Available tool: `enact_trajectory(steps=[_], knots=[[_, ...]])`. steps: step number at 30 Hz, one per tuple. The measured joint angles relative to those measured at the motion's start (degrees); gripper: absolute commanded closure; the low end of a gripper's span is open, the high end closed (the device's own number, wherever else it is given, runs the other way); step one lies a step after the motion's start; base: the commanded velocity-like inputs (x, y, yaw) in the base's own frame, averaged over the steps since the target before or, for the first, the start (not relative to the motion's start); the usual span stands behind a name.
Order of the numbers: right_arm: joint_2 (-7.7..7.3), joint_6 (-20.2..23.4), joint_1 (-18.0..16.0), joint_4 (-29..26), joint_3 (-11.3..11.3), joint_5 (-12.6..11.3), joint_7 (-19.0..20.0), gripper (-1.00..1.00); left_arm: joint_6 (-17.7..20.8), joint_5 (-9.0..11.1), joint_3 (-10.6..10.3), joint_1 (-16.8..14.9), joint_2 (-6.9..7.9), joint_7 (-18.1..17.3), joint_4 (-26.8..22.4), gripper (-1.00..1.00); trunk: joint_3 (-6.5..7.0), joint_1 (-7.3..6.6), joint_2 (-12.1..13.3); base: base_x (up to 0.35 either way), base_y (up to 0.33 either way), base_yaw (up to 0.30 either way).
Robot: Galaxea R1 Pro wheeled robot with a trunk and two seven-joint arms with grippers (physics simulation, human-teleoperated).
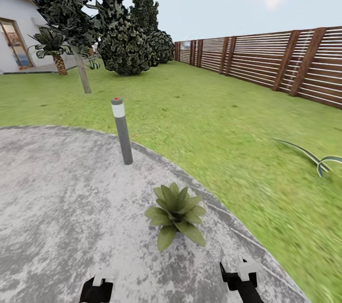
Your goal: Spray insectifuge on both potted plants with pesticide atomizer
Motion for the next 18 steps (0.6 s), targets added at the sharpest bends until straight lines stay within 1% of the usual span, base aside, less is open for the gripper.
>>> enact_trajectory(steps=[6, 9, 11, 15, 18], knots=[[0.00, 0.00, 0.00, 0.00, 0.00, 0.01, 0.00, -1.00, 0.00, 0.01, 0.00, 0.00, 0.02, 0.00, 0.00, 1.00, 0.00, 0.00, 0.00, 0.324, 0.000, -0.001], [0.00, 0.00, 0.01, -0.01, -0.02, 0.00, 0.00, -1.00, 0.00, 0.01, 0.00, 0.00, -0.02, 0.00, 0.01, 1.00, 0.04, 0.01, 0.00, 0.269, 0.000, -0.095], [0.00, 0.00, 0.01, -0.01, -0.02, -0.01, 0.00, -1.00, 0.00, 0.00, 0.00, 0.00, 0.00, 0.01, 0.01, 1.00, 0.12, 0.02, 0.00, 0.132, 0.000, -0.190], [0.00, 0.00, 0.00, -0.01, -0.04, -0.01, 0.00, -1.00, 0.00, 0.01, 0.01, 0.00, 0.01, 0.01, 0.00, 1.00, 0.31, 0.03, 0.00, 0.027, 0.000, -0.200], [0.00, 0.00, 0.00, 0.00, -0.01, 0.01, 0.00, -1.00, 0.00, 0.00, 0.01, -0.01, 0.01, 0.00, 0.00, 1.00, 0.38, 0.03, 0.00, 0.003, 0.000, -0.060]])
